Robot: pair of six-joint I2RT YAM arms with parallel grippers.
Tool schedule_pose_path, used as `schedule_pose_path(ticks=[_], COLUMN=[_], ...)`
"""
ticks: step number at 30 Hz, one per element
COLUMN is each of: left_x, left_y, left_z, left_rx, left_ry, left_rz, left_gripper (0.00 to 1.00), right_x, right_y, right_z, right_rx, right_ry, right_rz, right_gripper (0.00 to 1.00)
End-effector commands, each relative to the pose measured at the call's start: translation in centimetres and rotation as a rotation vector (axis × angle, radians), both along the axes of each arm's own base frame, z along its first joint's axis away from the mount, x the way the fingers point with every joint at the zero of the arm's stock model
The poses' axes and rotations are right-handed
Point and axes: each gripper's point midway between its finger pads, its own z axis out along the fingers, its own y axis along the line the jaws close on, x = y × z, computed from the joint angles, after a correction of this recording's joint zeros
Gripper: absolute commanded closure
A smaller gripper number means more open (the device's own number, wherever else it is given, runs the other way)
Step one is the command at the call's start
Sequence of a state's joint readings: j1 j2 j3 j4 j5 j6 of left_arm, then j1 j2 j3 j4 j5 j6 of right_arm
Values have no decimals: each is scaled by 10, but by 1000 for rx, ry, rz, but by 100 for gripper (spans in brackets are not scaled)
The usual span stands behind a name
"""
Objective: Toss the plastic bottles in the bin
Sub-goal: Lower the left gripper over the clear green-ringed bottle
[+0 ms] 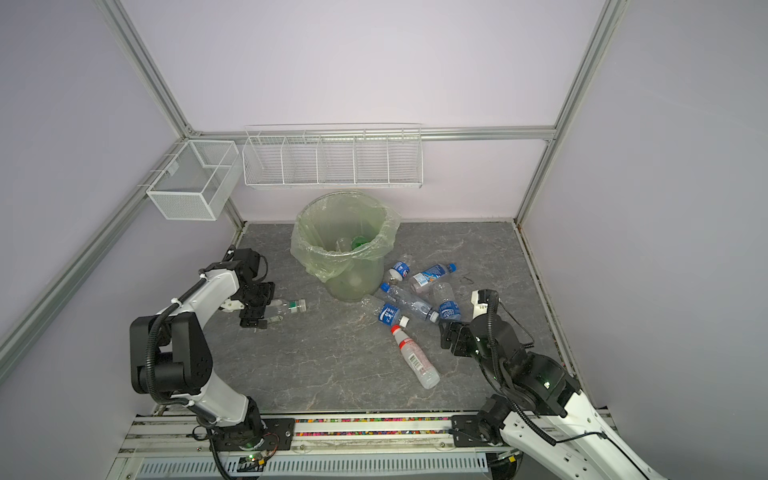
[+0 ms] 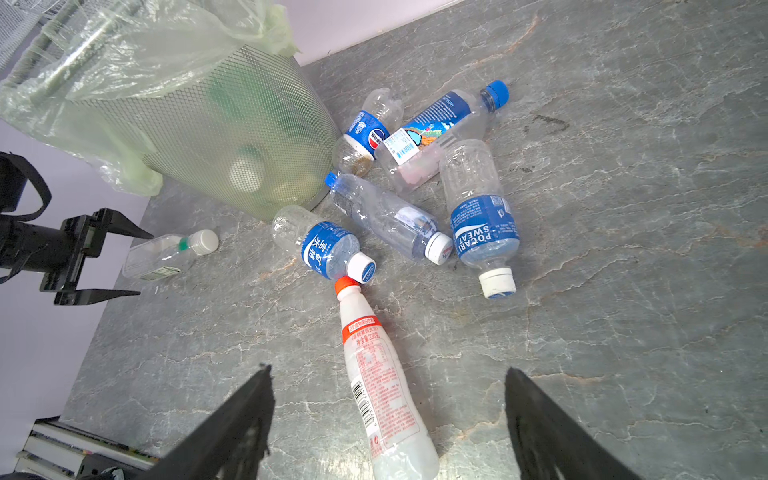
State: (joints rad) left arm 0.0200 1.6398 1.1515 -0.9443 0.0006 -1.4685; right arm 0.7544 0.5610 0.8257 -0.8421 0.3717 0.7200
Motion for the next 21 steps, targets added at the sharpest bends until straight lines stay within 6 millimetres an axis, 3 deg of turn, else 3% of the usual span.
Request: schedule_pose_path(ticks=[1,14,21], left_x=[-12,-5,-3], left_y=[7,10,14], left_z=[-12,-38,-43], left_rx=[18,10,28], left_ry=[66,110,107], left_rz=[28,13,-7], left_gripper=[7,10,15], right_x=[0,-1,-2], right_y=[-5,-10,-9], right_z=[-7,-3,-6], right_rx=[-3,-16,-5], right_ry=[10,3,17], right_rz=[-30,-46,-46], right_gripper=[12,12,12])
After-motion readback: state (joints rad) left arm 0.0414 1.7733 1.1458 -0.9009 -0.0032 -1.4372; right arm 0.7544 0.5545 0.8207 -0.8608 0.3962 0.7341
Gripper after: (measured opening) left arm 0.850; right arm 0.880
